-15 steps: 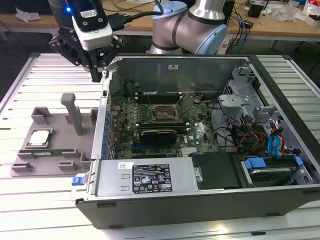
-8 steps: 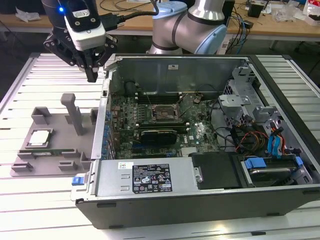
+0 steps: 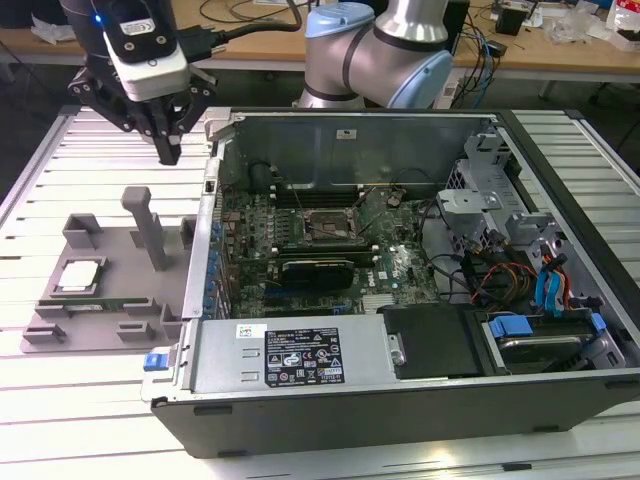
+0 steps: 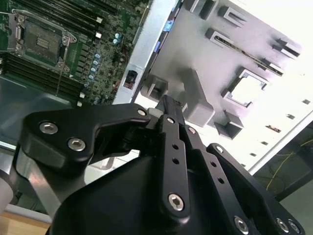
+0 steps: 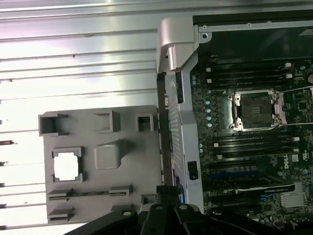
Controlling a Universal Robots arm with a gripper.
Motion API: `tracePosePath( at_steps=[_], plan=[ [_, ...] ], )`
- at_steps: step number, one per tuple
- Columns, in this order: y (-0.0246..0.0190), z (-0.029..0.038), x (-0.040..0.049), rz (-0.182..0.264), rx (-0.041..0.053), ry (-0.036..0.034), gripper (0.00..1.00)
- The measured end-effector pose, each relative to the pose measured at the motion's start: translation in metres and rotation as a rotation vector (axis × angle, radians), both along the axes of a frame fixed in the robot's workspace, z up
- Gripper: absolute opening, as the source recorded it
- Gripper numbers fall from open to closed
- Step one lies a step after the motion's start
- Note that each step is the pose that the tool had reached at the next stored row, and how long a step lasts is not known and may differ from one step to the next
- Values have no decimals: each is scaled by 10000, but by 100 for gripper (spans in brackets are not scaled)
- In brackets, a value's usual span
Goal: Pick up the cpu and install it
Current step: 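Reach for the cpu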
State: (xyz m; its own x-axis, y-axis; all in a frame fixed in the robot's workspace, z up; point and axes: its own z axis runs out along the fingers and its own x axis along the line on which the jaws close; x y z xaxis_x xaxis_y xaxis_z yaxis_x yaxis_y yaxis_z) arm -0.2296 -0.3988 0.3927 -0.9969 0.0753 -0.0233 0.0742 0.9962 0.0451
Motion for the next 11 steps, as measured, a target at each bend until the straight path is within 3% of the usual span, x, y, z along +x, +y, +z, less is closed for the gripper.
tracePosePath(
  at_steps=[11],
  plan=[
    [0, -3, -198, 0, -1, 0, 11]
  ],
)
